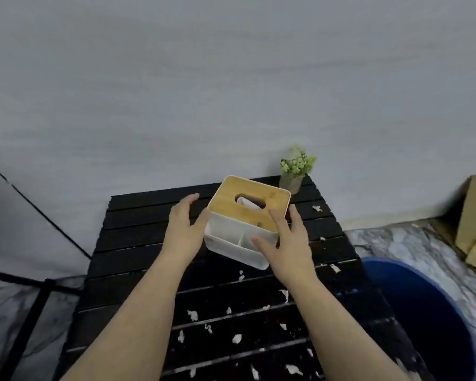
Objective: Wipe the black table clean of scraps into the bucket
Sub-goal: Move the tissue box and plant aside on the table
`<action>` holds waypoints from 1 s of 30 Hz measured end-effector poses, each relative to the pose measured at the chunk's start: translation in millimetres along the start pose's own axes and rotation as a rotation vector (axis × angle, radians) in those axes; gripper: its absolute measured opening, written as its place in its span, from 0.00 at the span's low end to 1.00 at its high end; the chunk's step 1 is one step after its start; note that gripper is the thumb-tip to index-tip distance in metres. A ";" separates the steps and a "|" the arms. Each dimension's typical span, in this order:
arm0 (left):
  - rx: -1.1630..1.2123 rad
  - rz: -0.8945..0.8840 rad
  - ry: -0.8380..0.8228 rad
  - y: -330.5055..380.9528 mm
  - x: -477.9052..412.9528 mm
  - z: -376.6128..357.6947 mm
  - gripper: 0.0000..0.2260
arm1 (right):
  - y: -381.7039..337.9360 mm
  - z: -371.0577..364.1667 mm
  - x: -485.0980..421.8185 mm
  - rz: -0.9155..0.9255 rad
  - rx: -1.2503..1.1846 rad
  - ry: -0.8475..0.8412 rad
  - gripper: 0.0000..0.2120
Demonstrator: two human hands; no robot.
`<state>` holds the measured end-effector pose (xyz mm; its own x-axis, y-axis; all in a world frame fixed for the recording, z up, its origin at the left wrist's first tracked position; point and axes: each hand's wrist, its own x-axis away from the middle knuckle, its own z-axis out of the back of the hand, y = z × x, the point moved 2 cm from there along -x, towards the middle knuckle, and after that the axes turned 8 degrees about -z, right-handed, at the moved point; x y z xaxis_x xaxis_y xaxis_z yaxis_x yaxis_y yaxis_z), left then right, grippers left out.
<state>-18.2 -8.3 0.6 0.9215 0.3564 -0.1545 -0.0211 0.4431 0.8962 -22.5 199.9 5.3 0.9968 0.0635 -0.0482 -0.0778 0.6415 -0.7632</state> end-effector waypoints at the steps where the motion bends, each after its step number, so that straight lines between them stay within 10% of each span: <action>1: 0.004 -0.038 -0.010 -2.4 -0.9 -2.2 0.19 | 4.2 -3.7 3.3 0.007 0.053 0.028 0.29; 12: 0.206 -0.052 -0.206 -43.6 1.8 -20.8 0.21 | 34.7 -37.8 -2.4 0.116 -0.057 0.048 0.40; 30: 0.379 0.031 0.250 -105.3 -11.3 118.7 0.22 | -94.3 -170.1 -63.4 0.292 -0.179 -0.394 0.40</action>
<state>19.6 -156.6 -42.7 0.7998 0.5730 -0.1787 0.1386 0.1134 0.9838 -75.4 5.3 -29.4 0.8492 0.5251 -0.0556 -0.3129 0.4157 -0.8540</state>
